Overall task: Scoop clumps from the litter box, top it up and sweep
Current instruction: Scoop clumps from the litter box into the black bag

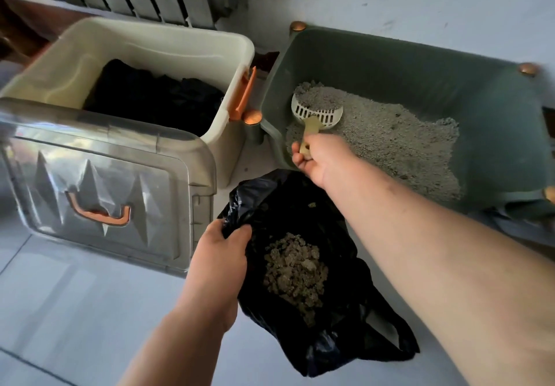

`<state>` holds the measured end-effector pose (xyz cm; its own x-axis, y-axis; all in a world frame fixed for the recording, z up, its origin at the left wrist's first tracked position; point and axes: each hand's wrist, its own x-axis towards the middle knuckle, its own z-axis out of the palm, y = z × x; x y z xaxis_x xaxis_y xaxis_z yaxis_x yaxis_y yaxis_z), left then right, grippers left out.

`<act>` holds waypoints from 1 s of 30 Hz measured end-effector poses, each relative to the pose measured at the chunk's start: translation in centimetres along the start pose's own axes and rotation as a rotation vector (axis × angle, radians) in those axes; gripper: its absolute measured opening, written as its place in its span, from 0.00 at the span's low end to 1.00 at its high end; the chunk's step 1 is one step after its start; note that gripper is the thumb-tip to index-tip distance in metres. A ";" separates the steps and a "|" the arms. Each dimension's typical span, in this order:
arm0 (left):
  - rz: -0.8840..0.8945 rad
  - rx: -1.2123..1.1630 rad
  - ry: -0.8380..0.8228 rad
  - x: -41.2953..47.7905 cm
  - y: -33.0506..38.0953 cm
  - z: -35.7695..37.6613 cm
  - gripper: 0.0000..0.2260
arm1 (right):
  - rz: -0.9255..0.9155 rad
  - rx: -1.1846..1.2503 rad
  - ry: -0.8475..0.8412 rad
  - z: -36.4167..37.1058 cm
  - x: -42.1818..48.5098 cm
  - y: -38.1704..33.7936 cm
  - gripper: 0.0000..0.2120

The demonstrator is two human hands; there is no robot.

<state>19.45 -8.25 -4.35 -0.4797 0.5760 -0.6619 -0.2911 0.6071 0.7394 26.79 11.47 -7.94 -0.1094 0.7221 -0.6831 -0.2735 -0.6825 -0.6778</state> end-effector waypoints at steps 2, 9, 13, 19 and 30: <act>-0.015 -0.001 0.007 0.4 -0.2 -0.2 0.05 | 0.047 0.092 -0.026 0.7 0.4 0.3 0.11; -0.042 0.013 0.032 1.0 -0.3 -0.6 0.05 | 0.086 0.233 -0.050 -0.6 1.3 0.8 0.09; -0.045 0.025 0.024 1.1 -0.3 -0.6 0.05 | 0.054 0.212 -0.059 -2.2 1.1 0.3 0.08; -0.042 0.030 0.024 0.9 -0.4 -0.6 0.06 | -0.004 0.086 -0.062 -3.9 0.6 0.6 0.10; -0.039 0.036 0.057 -0.1 0.0 -0.5 0.05 | -0.016 0.042 -0.068 -4.6 0.2 -0.7 0.15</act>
<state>19.06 -8.54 -4.21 -0.5151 0.5199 -0.6814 -0.2813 0.6485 0.7074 31.38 11.56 -8.88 -0.1692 0.7398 -0.6512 -0.3156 -0.6666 -0.6753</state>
